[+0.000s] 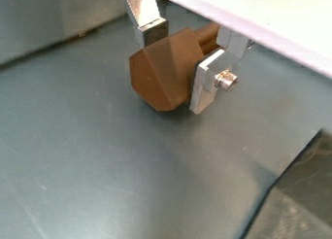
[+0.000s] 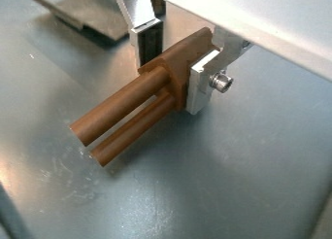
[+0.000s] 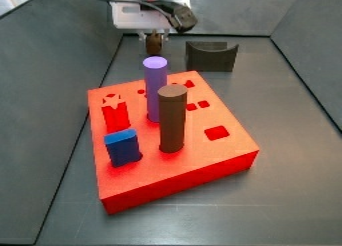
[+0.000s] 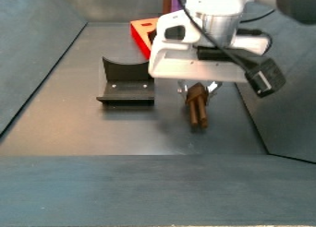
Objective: Pick up the 3 prong object. Move up. Rotate the 3 prong object. Place the 3 prong object on the fixture. Regrasp the 3 prong object. Move to above the board. Insert the 3 prong object.
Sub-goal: Move up, then place the 3 prong object on the fixture.
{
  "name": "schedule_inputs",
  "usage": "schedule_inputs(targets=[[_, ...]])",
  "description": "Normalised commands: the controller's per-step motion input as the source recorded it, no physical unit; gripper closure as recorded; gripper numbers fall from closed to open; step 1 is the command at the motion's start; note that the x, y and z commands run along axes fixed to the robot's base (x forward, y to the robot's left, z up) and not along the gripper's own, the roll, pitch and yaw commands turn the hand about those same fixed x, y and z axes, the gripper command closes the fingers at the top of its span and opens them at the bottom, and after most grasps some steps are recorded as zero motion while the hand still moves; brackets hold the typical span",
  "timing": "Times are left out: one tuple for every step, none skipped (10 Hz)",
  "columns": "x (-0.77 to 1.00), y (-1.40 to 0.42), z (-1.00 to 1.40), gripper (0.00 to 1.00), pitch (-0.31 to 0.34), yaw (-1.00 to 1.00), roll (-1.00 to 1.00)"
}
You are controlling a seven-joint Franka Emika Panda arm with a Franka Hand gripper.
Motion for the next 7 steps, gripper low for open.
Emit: schedule_inputs(targets=[[-0.02,0.00,0.59,1.00,0.046,-0.01,0.02],[-0.01,0.01,0.41,1.00,0.063,-0.01,0.03],[-0.02,0.01,0.32,1.00,0.065,-0.01,0.04],[0.00,0.00,1.00,1.00,0.000,0.00,0.00],[0.00,0.00,1.00,1.00,-0.006,0.00,0.01],[-0.01,0.00,1.00,1.00,0.018,0.00,0.02],[-0.01,0.00,1.00,1.00,0.028,-0.01,0.03]])
